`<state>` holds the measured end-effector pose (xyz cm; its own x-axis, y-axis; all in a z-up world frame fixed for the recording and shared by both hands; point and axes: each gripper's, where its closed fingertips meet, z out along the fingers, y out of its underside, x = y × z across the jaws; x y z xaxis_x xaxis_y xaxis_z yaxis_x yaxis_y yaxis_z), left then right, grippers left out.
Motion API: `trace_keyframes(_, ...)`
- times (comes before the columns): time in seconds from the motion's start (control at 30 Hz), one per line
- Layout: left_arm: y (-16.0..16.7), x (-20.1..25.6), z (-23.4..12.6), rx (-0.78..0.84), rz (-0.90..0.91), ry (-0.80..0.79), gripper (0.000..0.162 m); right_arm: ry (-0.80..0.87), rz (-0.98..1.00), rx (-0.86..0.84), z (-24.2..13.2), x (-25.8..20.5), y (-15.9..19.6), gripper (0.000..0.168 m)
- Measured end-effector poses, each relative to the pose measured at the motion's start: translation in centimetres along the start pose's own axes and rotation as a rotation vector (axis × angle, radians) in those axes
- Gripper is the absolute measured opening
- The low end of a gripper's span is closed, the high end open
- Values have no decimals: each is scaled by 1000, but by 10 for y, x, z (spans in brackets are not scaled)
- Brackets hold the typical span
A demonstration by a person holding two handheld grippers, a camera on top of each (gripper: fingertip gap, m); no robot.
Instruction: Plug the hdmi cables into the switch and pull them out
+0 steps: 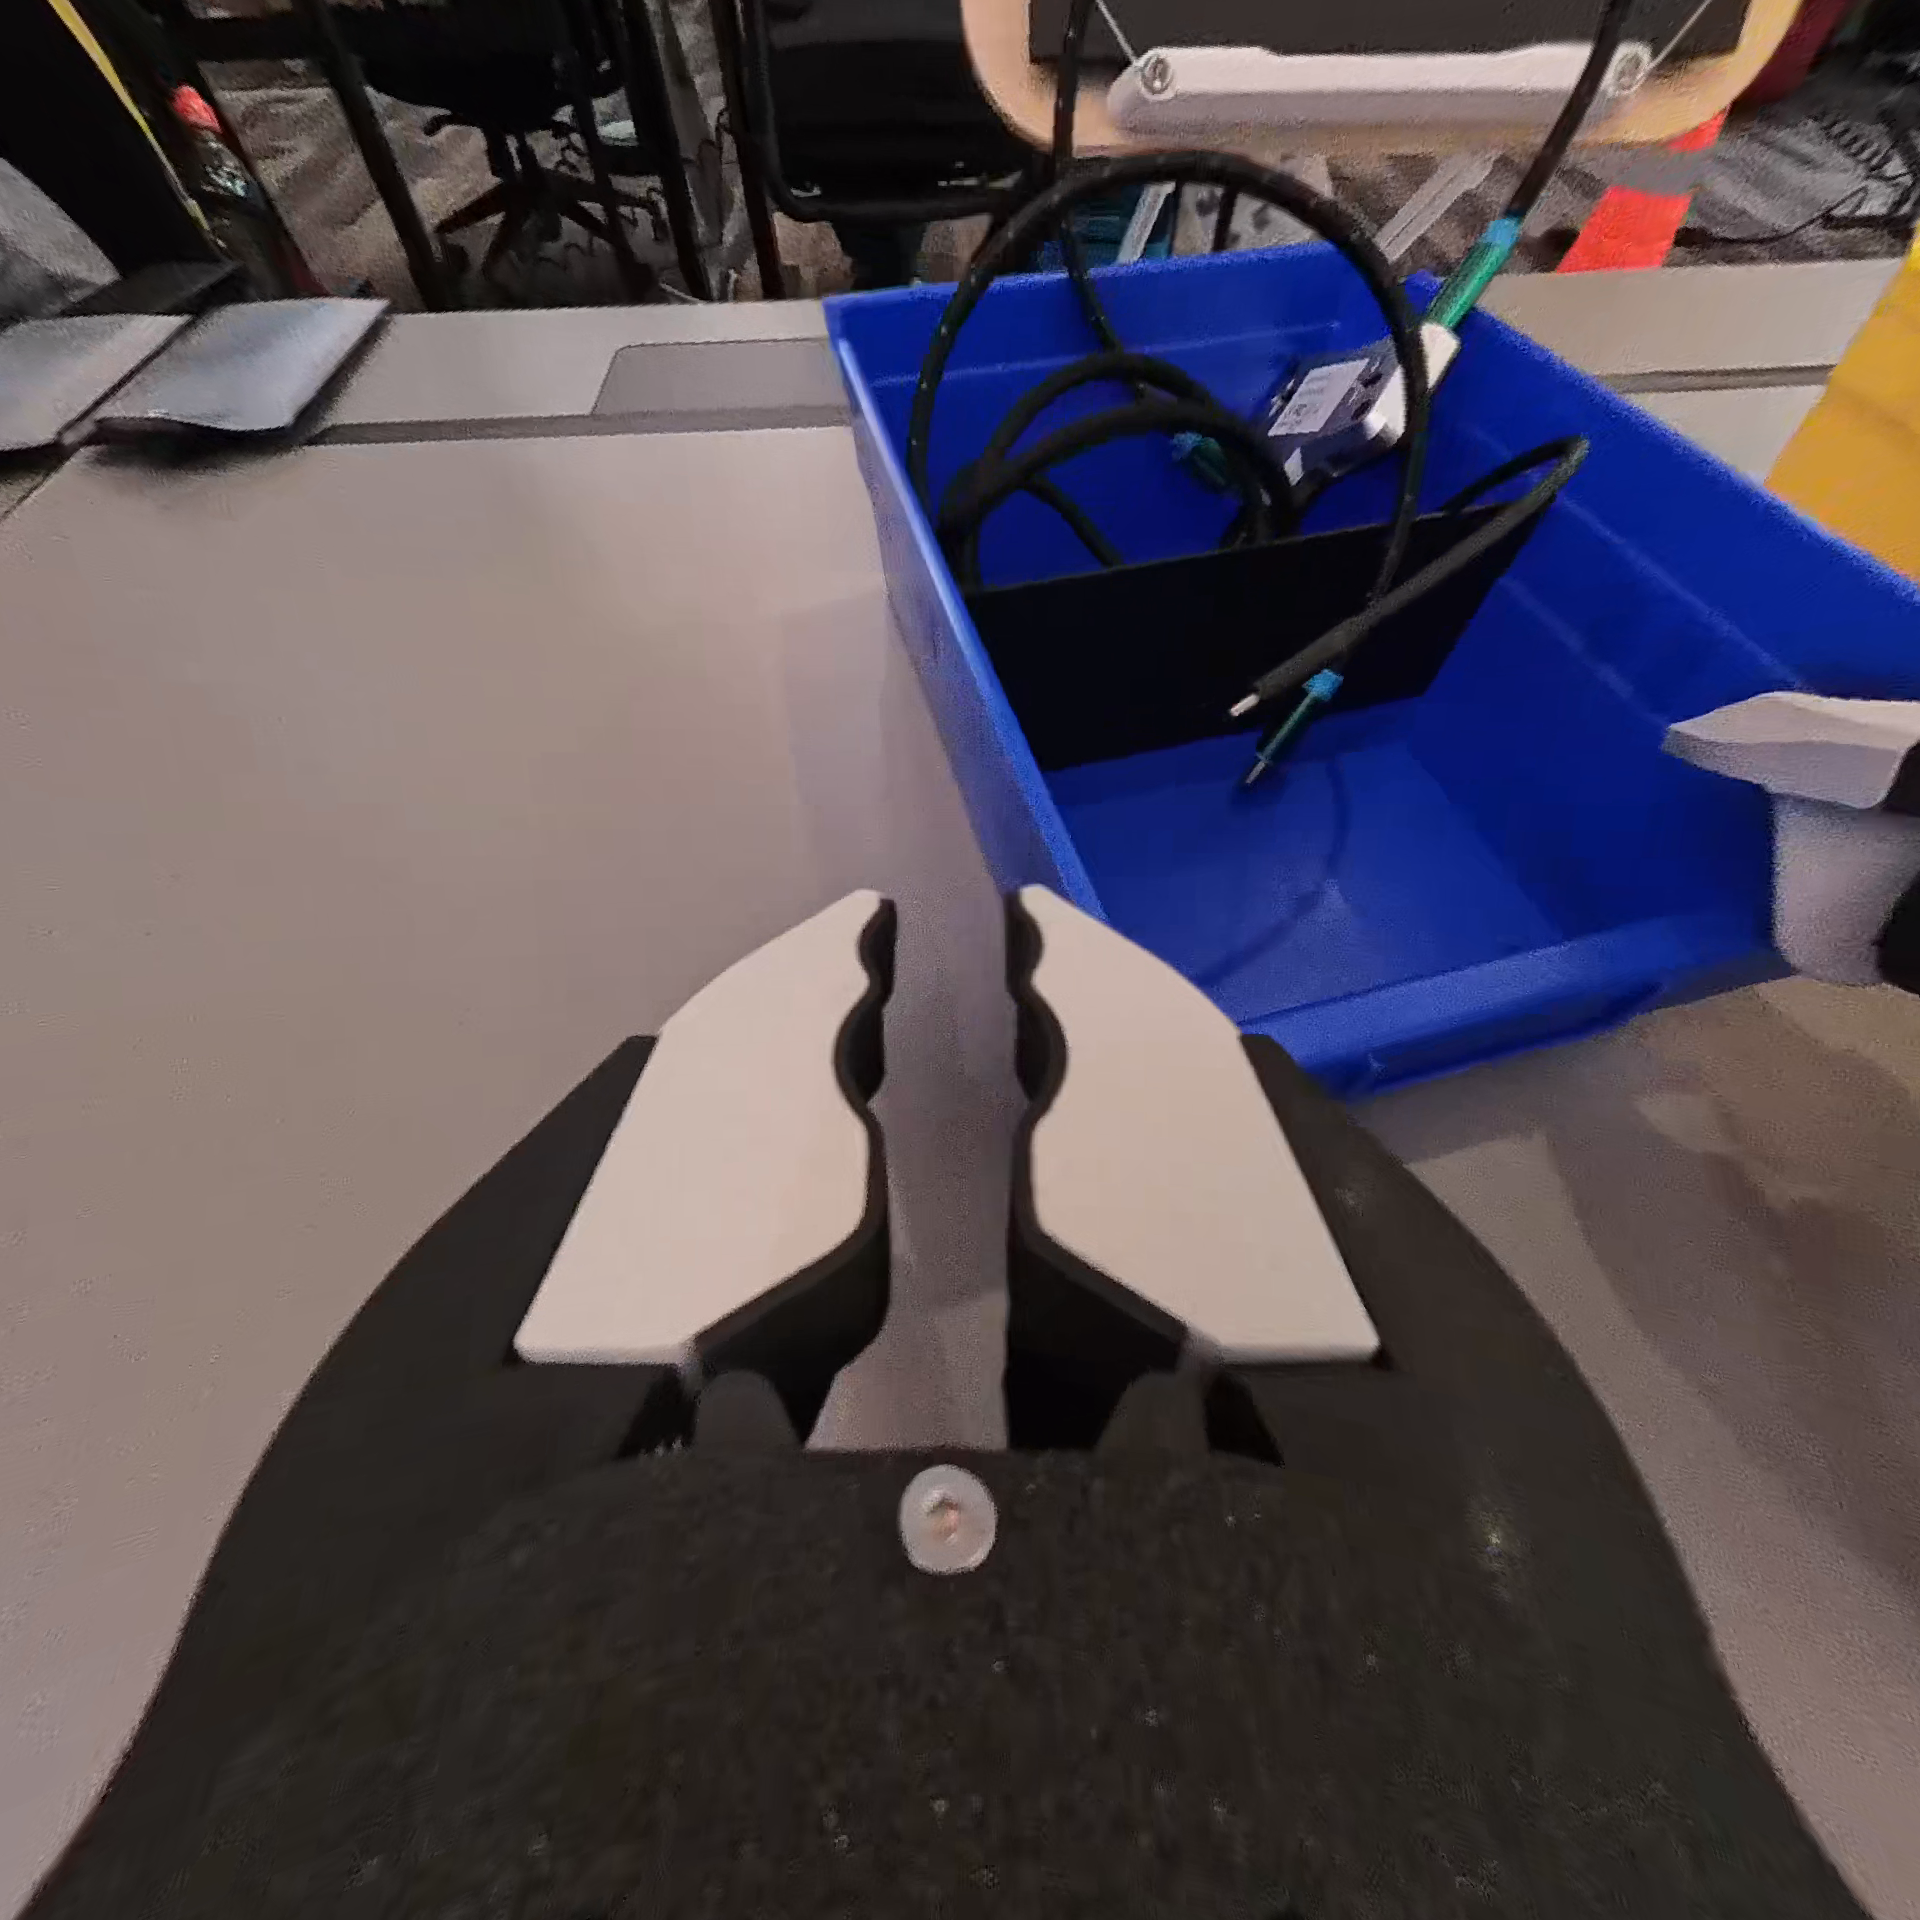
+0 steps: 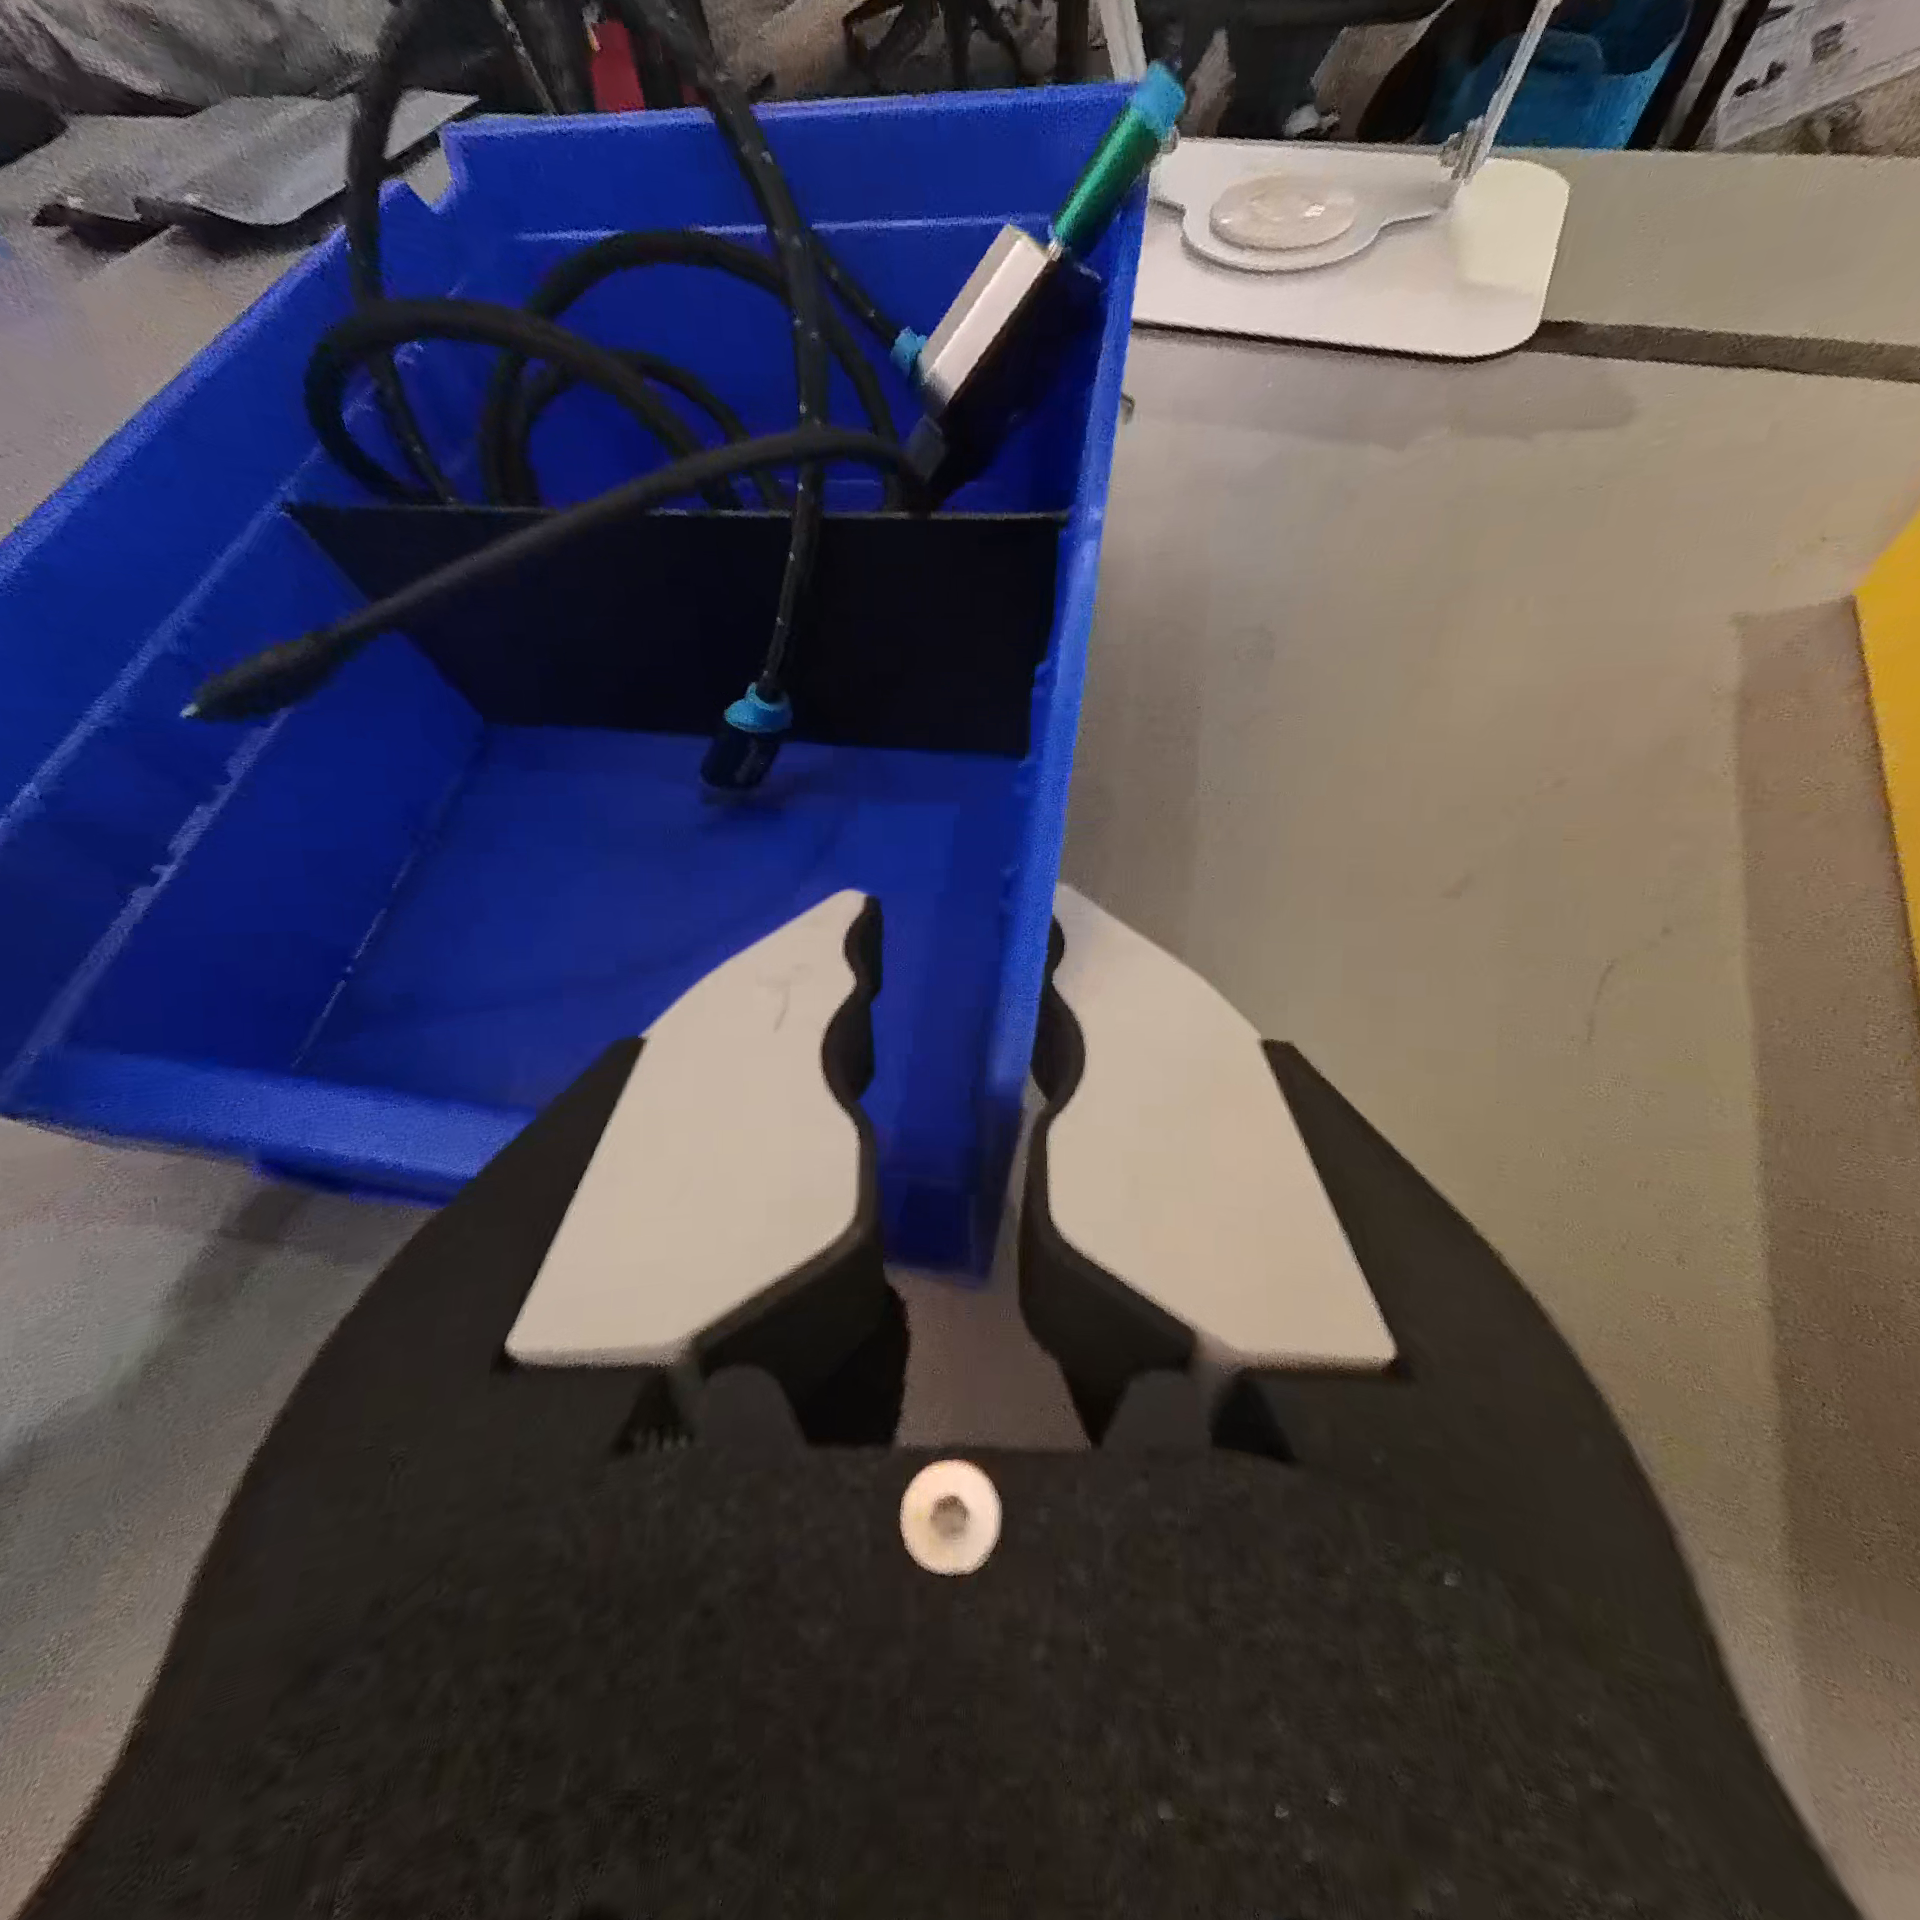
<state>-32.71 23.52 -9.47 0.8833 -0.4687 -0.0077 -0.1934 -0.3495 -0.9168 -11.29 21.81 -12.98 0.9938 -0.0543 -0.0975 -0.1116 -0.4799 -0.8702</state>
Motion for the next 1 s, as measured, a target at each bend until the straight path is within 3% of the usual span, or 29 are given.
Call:
trace_keyframes(0.03, -1, -4, -8, -4, -12, 16, 27, -6, 7, -6, 1, 0, 0, 26)
trace_keyframes(0.17, 1, 11, -25, 8, -130, 123, 27, -23, 15, 6, 1, -1, 0, 29)
trace_keyframes(0.3, 12, 28, 2, -49, -36, 104, 47, -23, -33, 13, 0, -5, 2, 33)
trace_keyframes(0.37, 15, 34, 16, -64, -51, 116, 48, -19, -22, 20, -1, -5, 2, 33)
trace_keyframes(0.43, 15, 23, 28, -67, -44, 39, 30, -18, 8, 11, 0, -5, 2, 32)
trace_keyframes(0.5, 9, 13, 35, -48, -48, -19, 5, -9, 33, -16, 1, -4, 2, 19)
trace_keyframes(0.53, 7, 9, 37, -43, -54, -45, 3, 10, 52, -35, 1, -2, 2, 7)
trace_keyframes(0.67, -9, 0, 32, -2, 35, -93, 2, 76, 160, -17, -3, -6, 0, 5)
trace_keyframes(0.8, -29, -45, 12, 69, 66, -159, 2, 43, 188, 4, -3, -50, -11, 4)
trace_keyframes(1.0, -7, -158, 12, 12, -65, -182, 2, -15, 94, 7, 34, -156, -23, 7)
